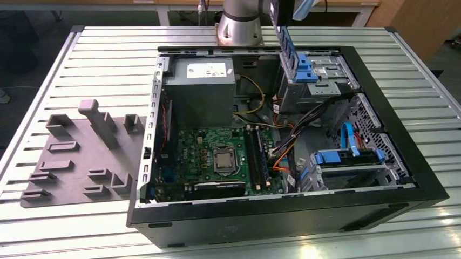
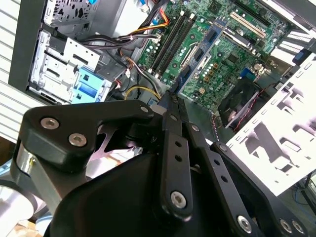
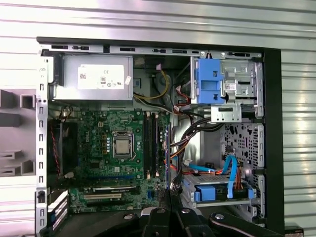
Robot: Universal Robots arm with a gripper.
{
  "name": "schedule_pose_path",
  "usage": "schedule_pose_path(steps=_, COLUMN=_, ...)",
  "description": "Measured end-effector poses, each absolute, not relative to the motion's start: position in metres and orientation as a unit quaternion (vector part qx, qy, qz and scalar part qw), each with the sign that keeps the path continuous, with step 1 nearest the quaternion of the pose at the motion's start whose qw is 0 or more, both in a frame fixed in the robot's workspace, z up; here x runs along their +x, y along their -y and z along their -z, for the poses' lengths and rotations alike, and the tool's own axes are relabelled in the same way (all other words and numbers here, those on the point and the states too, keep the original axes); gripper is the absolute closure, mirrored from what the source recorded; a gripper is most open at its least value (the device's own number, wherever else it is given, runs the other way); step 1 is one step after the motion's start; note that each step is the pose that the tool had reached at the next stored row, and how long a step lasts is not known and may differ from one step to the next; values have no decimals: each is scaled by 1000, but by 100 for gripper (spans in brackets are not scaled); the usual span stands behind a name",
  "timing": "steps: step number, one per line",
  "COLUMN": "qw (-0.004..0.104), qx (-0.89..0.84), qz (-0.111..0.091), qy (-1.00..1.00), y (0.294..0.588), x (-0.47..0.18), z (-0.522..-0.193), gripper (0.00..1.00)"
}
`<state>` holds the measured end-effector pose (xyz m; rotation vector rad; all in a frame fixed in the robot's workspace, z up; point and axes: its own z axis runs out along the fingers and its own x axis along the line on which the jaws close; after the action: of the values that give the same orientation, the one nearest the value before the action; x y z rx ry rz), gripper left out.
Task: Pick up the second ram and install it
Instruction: 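Insert the second ram into the second slot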
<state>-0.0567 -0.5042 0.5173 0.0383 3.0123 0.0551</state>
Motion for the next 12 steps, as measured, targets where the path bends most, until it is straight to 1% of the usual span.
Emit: schedule_pose_path(steps=12, qw=64, qx=13, qz=-16, qy=-998, y=504, x=-57, z=-511, gripper=89)
